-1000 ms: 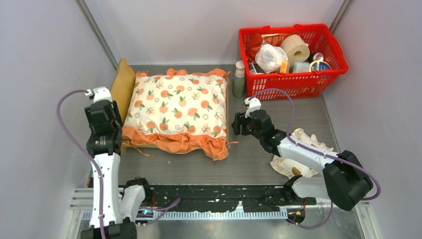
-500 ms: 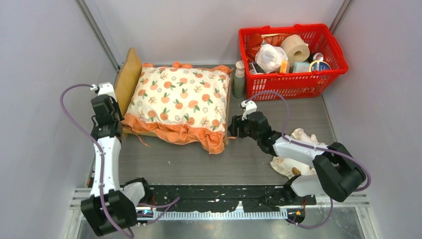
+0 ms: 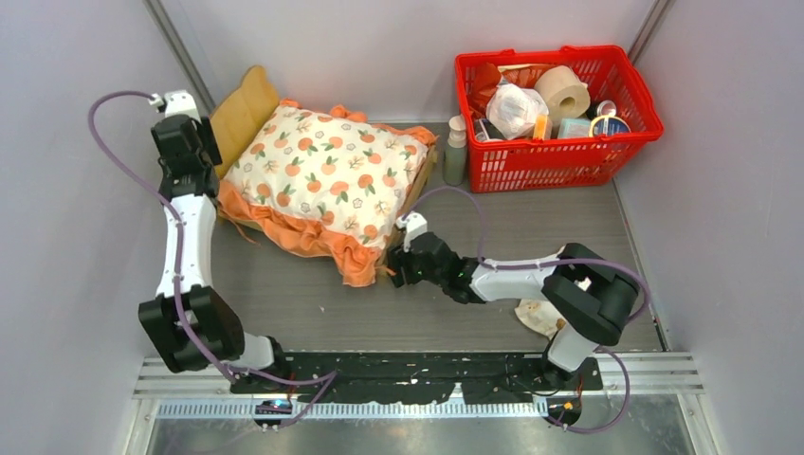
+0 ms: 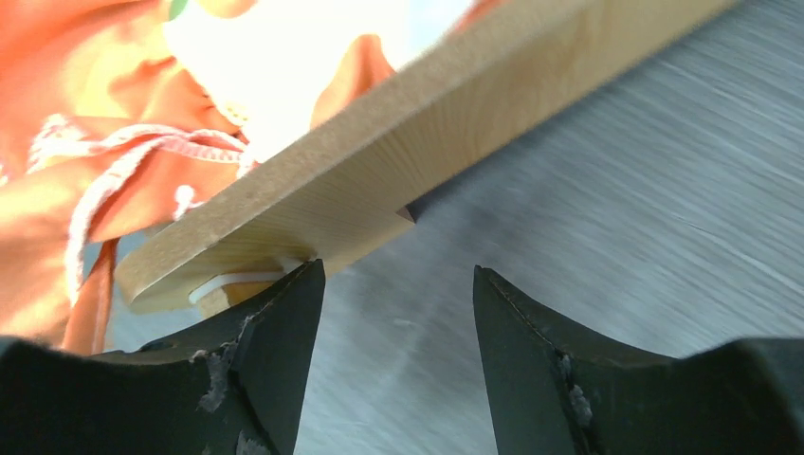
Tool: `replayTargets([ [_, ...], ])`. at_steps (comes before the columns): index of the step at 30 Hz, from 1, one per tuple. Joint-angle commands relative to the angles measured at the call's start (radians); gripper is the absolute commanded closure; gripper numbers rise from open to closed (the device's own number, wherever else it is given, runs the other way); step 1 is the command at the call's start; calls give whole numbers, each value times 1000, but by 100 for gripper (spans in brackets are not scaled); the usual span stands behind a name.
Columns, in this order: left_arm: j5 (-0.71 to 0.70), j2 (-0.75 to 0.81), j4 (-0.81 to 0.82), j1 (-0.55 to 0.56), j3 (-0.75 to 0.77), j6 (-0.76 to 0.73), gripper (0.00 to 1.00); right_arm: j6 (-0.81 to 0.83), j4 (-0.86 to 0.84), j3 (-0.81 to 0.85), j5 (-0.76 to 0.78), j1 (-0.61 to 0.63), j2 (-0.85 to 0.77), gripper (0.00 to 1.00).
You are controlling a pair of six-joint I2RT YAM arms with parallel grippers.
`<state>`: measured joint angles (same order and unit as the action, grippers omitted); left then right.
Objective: Set up the pet bed
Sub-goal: Adjust the bed frame at the center of the board.
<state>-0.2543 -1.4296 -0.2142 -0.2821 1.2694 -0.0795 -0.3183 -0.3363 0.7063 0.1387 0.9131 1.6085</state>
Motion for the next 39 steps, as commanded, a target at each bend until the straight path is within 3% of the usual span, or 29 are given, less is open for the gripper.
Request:
replayTargets([
  [1, -68, 163, -6, 64, 81, 73, 37, -32, -118, 132, 12, 129, 50, 35],
  [4, -25, 288, -12, 136, 5, 70, 36, 2, -76, 243, 11, 209, 101, 35],
  [10, 238, 471, -118, 255, -107, 119, 40, 9, 86, 336, 39, 291, 85, 35],
  [12, 327, 508, -157, 330, -131, 119, 42, 29, 167, 297, 88, 293, -2, 34],
  [15, 329, 514, -207, 474, -149, 122, 44, 63, 228, 183, 192, 269, -233, 34],
  [19, 269, 419, -229, 679, -150, 152, 46, 120, 301, 96, 335, 243, -501, 32],
  [24, 162, 199, -230, 836, -106, 143, 47, 180, 329, 32, 469, 226, -779, 32],
  [31, 185, -99, -290, 914, 53, 128, 53, 218, 385, -12, 516, 201, -930, 32],
  [39, 108, -190, -276, 991, 121, 85, 51, 230, 384, -40, 507, 176, -970, 31],
])
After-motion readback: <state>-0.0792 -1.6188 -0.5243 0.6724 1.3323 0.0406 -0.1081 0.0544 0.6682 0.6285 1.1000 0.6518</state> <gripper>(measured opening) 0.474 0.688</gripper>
